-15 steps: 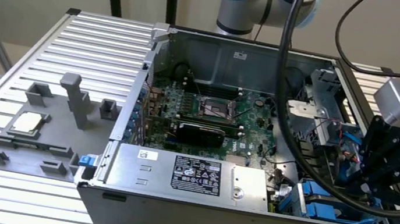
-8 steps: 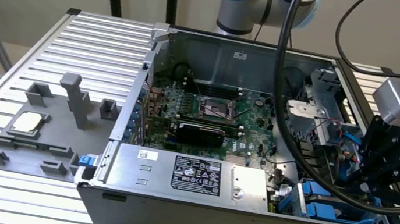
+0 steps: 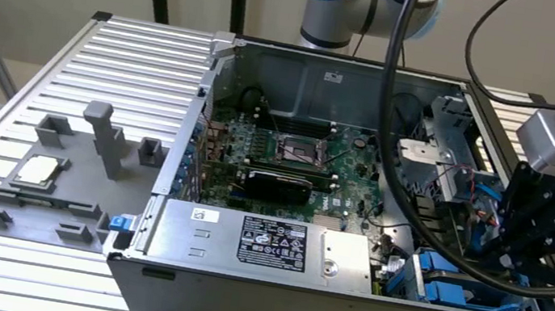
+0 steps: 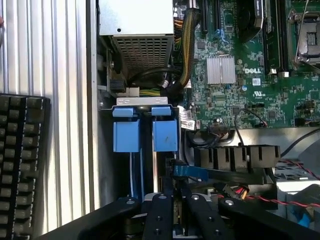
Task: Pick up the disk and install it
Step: 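Insert the first disk wire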
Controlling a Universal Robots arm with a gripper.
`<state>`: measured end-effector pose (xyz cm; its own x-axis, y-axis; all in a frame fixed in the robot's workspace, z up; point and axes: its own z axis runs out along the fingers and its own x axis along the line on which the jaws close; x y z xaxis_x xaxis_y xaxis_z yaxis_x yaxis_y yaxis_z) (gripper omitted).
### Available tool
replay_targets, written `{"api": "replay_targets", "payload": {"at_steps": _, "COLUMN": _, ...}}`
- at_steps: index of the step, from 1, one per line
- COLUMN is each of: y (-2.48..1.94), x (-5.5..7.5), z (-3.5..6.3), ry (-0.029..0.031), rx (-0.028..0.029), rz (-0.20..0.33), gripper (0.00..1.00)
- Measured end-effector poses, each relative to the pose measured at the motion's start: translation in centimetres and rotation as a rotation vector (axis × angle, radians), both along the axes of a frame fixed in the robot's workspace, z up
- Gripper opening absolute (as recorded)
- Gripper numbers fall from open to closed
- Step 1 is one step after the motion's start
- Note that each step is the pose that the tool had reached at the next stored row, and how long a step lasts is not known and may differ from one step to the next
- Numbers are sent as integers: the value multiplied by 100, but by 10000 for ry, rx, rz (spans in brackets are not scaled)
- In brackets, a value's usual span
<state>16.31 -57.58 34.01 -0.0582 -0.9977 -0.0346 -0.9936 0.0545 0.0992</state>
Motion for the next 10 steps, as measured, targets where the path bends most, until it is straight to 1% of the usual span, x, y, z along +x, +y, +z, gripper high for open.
{"api": "replay_targets", "payload": {"at_steps": 10, "y": 2, "x": 8, "z": -47, "ry": 4, "rx": -16, "rz": -7, "gripper": 0}}
